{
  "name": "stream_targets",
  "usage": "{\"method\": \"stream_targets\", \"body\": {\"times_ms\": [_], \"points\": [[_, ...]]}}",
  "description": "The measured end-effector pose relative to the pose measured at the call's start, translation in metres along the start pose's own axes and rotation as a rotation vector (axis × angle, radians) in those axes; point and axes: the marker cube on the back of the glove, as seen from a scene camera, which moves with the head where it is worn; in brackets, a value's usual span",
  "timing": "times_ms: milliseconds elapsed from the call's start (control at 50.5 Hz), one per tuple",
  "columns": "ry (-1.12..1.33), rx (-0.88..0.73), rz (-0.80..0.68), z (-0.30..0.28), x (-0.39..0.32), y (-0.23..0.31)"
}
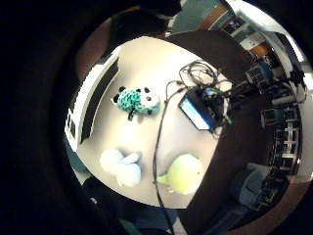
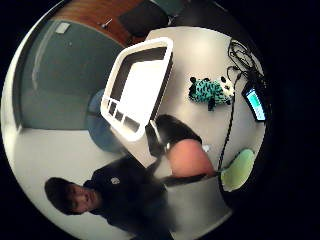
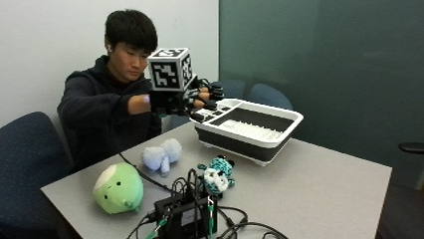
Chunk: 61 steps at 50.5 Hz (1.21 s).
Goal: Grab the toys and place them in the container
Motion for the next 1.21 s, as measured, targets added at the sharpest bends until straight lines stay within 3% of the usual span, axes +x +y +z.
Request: {"method": "stream_targets", "body": {"times_ms": [218, 456, 515, 654, 812, 1010, 1050, 1129, 1208], "points": [[-0.003, -0.109, -0.006, 0.057, 0.003, -0.038], [0.055, -0.291, 0.020, 0.160, 0.009, -0.061], [0.139, -0.238, 0.012, 0.178, 0.010, -0.061], [0.211, 0.056, -0.043, 0.191, 0.004, -0.059], [0.165, 0.184, -0.003, 0.162, 0.000, -0.057], [0.033, 0.336, 0.017, 0.050, -0.051, -0.065], [0.064, 0.387, -0.056, 0.027, -0.072, -0.068], [0.282, 0.490, -0.376, -0.004, -0.110, -0.080], [0.052, 0.532, -0.218, -0.018, -0.177, -0.101]]}}
